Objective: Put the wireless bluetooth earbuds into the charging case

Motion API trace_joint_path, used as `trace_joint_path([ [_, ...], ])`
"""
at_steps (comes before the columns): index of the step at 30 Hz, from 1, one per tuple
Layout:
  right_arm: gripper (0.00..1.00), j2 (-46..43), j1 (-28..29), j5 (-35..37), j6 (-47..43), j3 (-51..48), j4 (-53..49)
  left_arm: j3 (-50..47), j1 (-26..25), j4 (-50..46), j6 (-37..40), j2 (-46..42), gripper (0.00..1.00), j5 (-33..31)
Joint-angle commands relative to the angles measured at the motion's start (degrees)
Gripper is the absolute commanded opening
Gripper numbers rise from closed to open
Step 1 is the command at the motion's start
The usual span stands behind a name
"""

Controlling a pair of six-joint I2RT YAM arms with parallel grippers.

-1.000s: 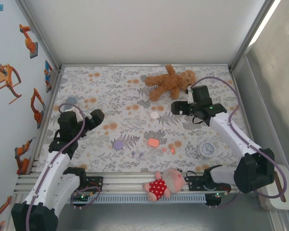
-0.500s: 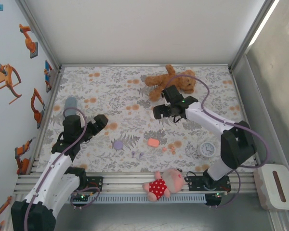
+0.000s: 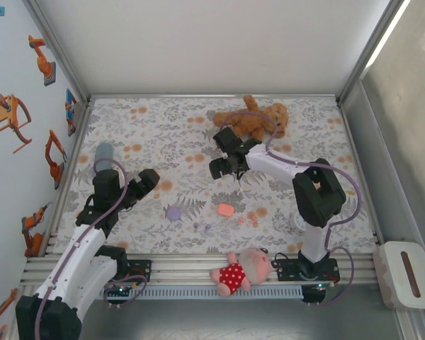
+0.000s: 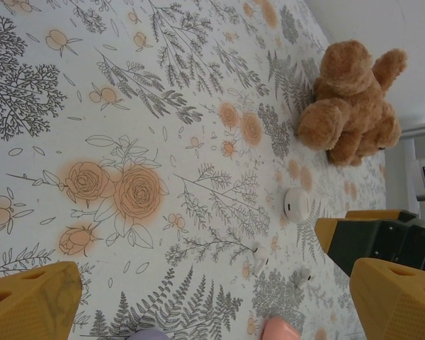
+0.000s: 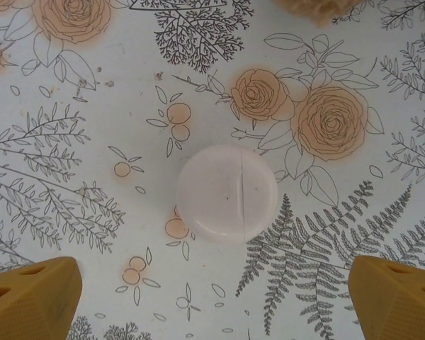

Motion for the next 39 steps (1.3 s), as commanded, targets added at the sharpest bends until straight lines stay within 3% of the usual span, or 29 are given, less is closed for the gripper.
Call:
trace_joint_path([
  [1,0.94,2.27,0.13,1.08,1.36,2.92,-1.46,0.12,-0.32,-1.56,-0.79,-0.77,0.96,0.97],
  [21,0.71,9.95,-0.13,2.93,2.06,7.09,-2.38,0.93,-0.49,-3.92,-0.91,-1.87,0.96,-0.29],
  [39,0.59,12.14,-1.09,2.37,2.17,7.38,-2.20,1.40,-0.57,-5.49,-1.01,-2.93,0.96,-1.01],
])
